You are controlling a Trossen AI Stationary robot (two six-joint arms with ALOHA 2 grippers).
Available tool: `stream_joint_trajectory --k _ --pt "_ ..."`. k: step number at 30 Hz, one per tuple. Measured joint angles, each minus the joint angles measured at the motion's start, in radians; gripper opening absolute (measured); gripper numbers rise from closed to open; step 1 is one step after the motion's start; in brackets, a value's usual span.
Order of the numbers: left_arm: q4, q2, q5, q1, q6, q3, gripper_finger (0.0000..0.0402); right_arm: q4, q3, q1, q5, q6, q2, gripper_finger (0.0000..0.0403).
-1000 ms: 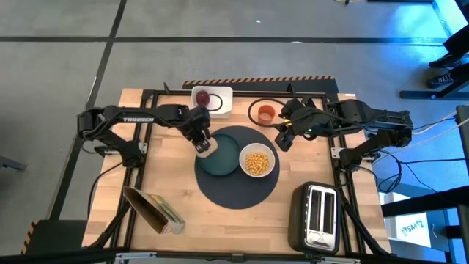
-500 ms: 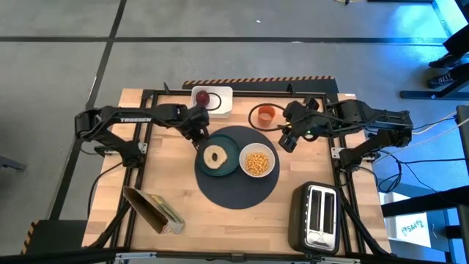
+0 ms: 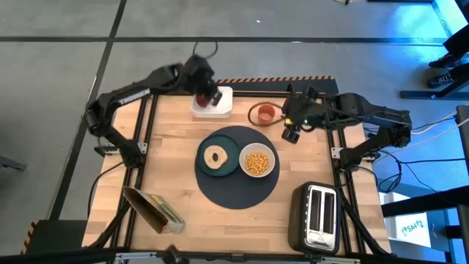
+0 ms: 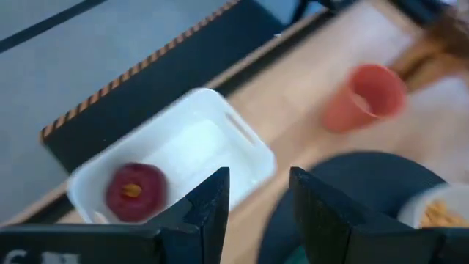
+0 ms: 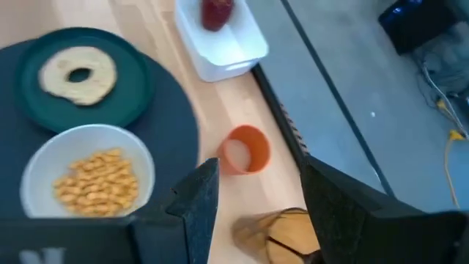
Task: Arrange a breakfast setting
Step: Put the apple on the green plate
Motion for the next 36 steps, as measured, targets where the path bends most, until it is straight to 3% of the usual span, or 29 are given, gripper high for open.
stream_joint_trajectory --k 6,10,23,36 --pt "-0.195 0.194 0.020 0.109 -0.061 0.184 0.0138 -0.001 0.000 -0.108 -0.104 -0.010 0.000 0.0182" --pt "-0.309 0.284 0.017 0.158 -0.113 0.244 0.0138 0.002 0.000 -0.141 -0.112 0.031 0.000 0.0182" --pt "-0.345 0.430 -0.116 0.205 -0.169 0.250 0.0138 0.087 0.000 -0.153 -0.113 0.071 0.000 0.0182" --pt "-0.313 0.456 -0.099 0.225 -0.162 0.249 0.0123 0.053 0.000 -0.152 -0.113 0.118 0.000 0.0182"
